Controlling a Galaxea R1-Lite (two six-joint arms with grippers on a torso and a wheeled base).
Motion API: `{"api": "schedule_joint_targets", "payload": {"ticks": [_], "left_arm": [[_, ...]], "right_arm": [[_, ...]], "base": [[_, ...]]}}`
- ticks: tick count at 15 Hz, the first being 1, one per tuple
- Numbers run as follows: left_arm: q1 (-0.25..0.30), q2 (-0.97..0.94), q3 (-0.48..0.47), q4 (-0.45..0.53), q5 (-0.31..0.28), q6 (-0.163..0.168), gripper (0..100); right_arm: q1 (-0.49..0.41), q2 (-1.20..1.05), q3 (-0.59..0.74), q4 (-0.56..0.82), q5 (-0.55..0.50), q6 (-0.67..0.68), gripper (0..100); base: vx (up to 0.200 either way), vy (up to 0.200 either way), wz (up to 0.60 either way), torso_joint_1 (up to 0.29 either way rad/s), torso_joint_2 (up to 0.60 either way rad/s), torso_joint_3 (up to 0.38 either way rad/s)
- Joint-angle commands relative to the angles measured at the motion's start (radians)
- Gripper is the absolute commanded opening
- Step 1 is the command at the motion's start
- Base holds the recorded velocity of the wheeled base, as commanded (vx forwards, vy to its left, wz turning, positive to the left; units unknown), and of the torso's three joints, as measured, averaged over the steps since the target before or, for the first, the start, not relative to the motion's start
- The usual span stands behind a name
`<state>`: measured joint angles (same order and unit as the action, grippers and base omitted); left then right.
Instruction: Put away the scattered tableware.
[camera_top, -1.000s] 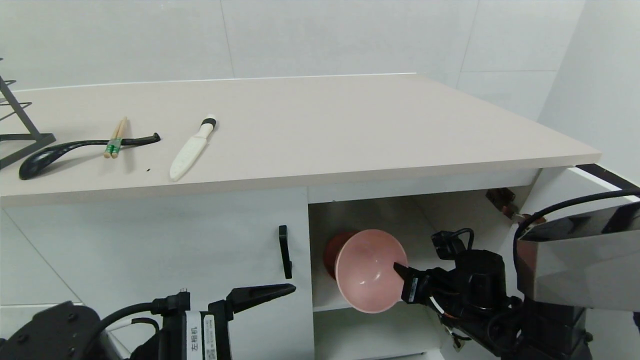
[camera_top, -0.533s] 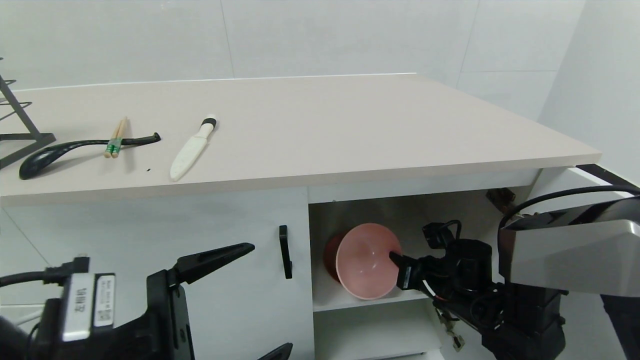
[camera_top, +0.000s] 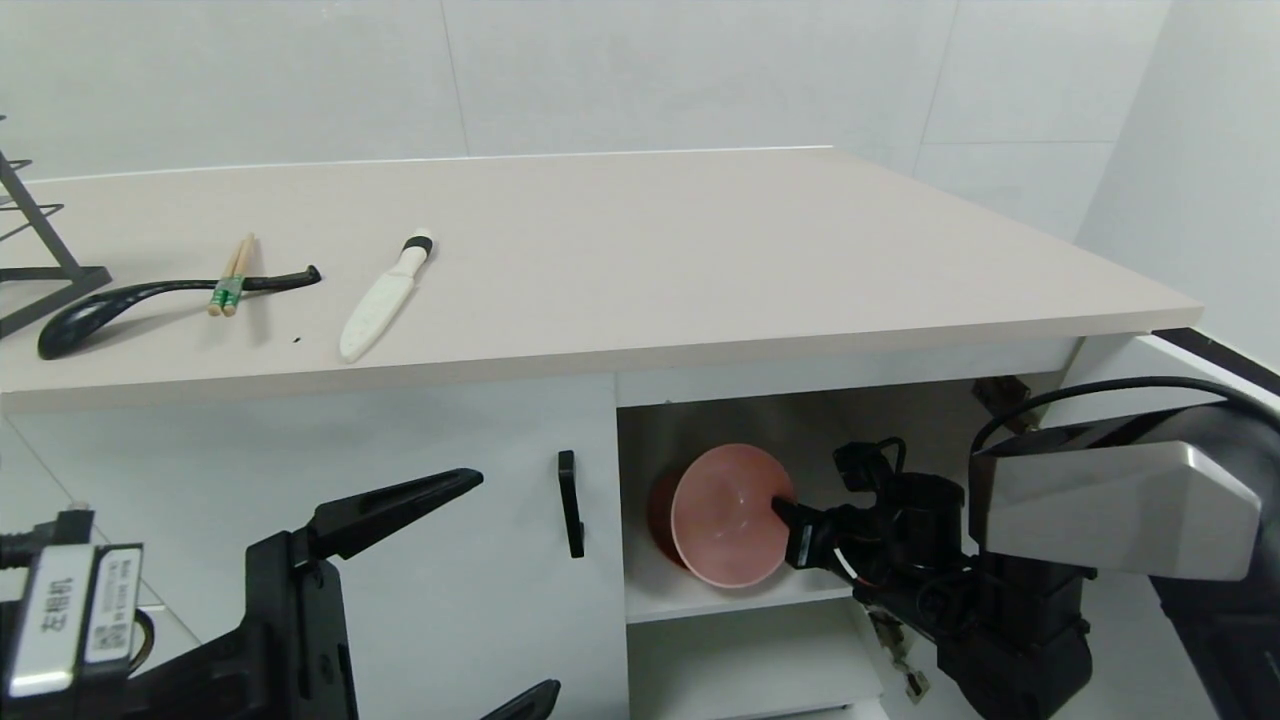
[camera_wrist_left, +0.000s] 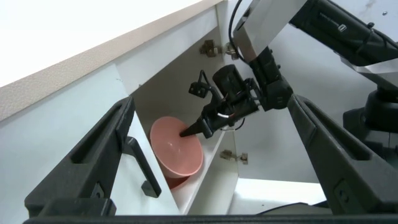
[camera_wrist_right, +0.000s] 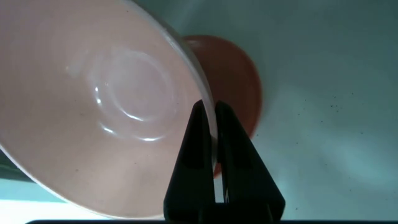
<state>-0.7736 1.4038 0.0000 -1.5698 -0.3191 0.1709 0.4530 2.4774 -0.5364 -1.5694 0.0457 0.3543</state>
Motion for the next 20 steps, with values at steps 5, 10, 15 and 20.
{"api": "schedule_joint_targets", "payload": {"ticks": [5,10,15,20], "left_arm": [[0.0,0.003,0.0,-0.001,0.0,0.001,100],[0.0,0.0,0.0,-0.001,0.0,0.001,100],[0.002,0.0,0.0,-0.001,0.0,0.001,100],[0.002,0.001,0.0,-0.001,0.0,0.001,100]], "right_arm": [[-0.014,0.024,-0.02,-0.001,-0.001,-0.02,0],[-0.03,0.046,-0.056,-0.001,-0.001,-0.034,0],[-0.027,0.058,-0.07,-0.001,-0.001,-0.083,100],[-0.023,-0.017,-0.063,-0.001,0.0,-0.139,100]], "base": [[0.0,0.0,0.0,0.0,0.0,0.0],[0.0,0.0,0.0,0.0,0.0,0.0],[0.0,0.0,0.0,0.0,0.0,0.0],[0.0,0.0,0.0,0.0,0.0,0.0]]}}
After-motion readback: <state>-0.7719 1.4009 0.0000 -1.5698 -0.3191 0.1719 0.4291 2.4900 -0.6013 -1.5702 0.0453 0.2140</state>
